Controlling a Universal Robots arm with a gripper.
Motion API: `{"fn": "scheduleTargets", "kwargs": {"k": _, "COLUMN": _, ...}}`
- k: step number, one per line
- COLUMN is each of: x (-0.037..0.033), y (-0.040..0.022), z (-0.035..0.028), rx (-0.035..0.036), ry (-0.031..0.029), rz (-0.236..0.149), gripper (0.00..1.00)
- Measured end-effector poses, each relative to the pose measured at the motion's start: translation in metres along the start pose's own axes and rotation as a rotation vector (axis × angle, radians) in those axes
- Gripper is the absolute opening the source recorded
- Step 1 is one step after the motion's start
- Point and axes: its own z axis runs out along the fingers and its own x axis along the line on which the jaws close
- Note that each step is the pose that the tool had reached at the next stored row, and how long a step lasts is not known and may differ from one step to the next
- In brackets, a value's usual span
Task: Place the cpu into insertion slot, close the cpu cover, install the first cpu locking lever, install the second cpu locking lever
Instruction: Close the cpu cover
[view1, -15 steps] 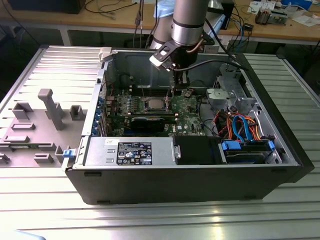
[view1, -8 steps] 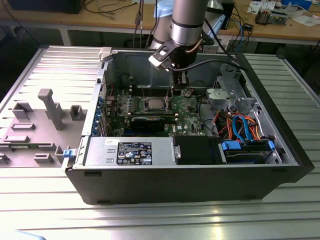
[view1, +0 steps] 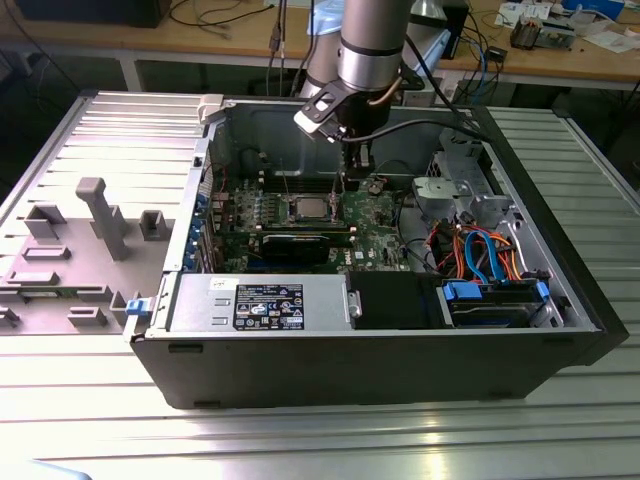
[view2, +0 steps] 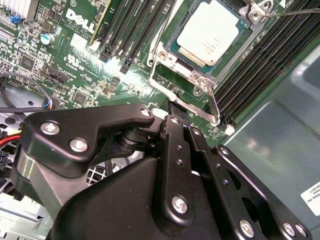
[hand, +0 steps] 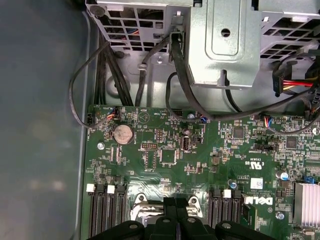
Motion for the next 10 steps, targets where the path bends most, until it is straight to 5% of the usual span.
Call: {"fn": "scheduleTargets", "kwargs": {"k": 10, "x": 0.0003, "y": -0.0053, "z": 0.0001, "rx": 0.0, "ry": 0.0, "rz": 0.0, "gripper": 0.11}}
